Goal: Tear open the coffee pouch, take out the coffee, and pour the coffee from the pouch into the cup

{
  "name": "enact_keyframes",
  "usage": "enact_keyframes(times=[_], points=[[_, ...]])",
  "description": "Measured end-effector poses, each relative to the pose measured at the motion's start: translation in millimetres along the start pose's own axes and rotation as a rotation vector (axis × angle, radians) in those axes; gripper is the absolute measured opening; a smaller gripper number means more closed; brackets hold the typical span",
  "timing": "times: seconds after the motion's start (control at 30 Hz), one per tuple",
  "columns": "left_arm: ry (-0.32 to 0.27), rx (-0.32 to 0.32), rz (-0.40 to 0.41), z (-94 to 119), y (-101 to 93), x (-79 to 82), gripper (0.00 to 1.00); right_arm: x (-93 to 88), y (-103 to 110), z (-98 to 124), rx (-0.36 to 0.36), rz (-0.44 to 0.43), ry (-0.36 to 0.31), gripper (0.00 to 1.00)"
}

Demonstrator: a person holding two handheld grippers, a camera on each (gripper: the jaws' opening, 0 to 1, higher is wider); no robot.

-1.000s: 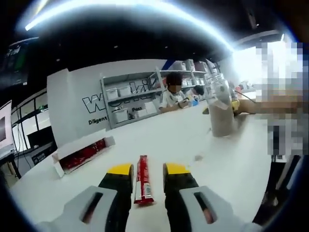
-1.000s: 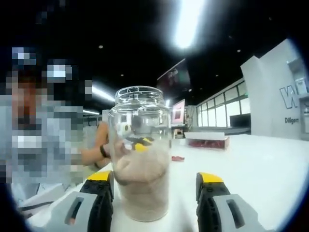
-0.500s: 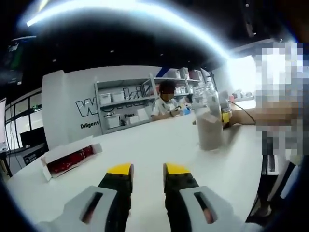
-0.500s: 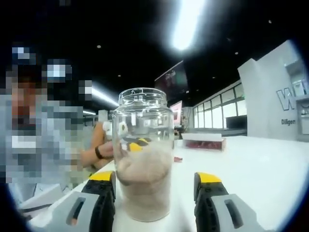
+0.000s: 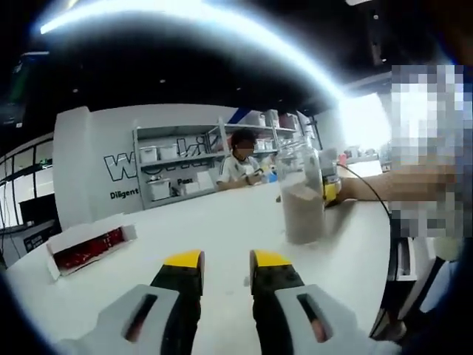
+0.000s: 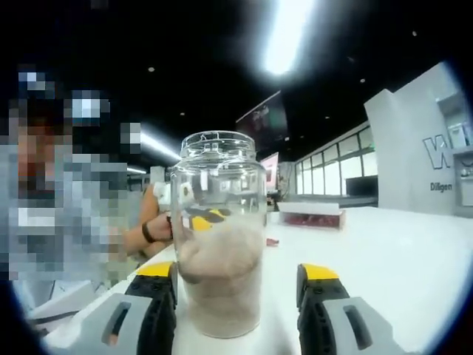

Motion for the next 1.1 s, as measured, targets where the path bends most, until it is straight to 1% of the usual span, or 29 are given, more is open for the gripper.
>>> enact_keyframes(times=[0.17, 0.37, 0.6, 0.77, 0.9, 0.97, 1.1], points=[[-0.002, -0.015, -0.003, -1.8, -6.2, 1.4, 0.27, -0.4, 2.5, -1.2, 0.001, 0.001, 0.002, 0.65], [-0.007, -0.031, 0.001, -4.5, -13.4, 3.4, 0.27, -0.2, 0.1, -0.1, 0.003, 0.001, 0.004, 0.64], [-0.003, -0.050, -0.004, -7.9, -27.5, 4.2, 0.27, -1.3, 0.2, -0.6, 0.004, 0.002, 0.015, 0.64], [0.005, -0.067, -0.008, -12.8, -33.4, 4.4, 0.27, -2.7, -0.7, -0.9, 0.005, 0.005, 0.030, 0.63], [0.001, -0.078, -0.008, -18.1, -38.6, 5.8, 0.27, -2.8, -1.2, -0.4, 0.004, 0.006, 0.032, 0.63], [-0.001, -0.086, -0.010, -21.1, -41.0, 7.0, 0.27, -4.5, -0.2, -1.2, 0.006, 0.009, 0.046, 0.63], [-0.001, -0.098, -0.009, -26.0, -44.5, 7.7, 0.27, -4.4, 0.2, -1.1, 0.005, 0.010, 0.045, 0.62]])
Point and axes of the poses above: the point that each gripper's makers call its tool centre point, and the gripper's own axes: z roughly backward along the fingers, y roughly to its left, x roughly out of its top, the point moved 7 cm from there along z, roughly backward along the fingers, and after that the axes turned 12 degrees about x, right-handed, at the moved point
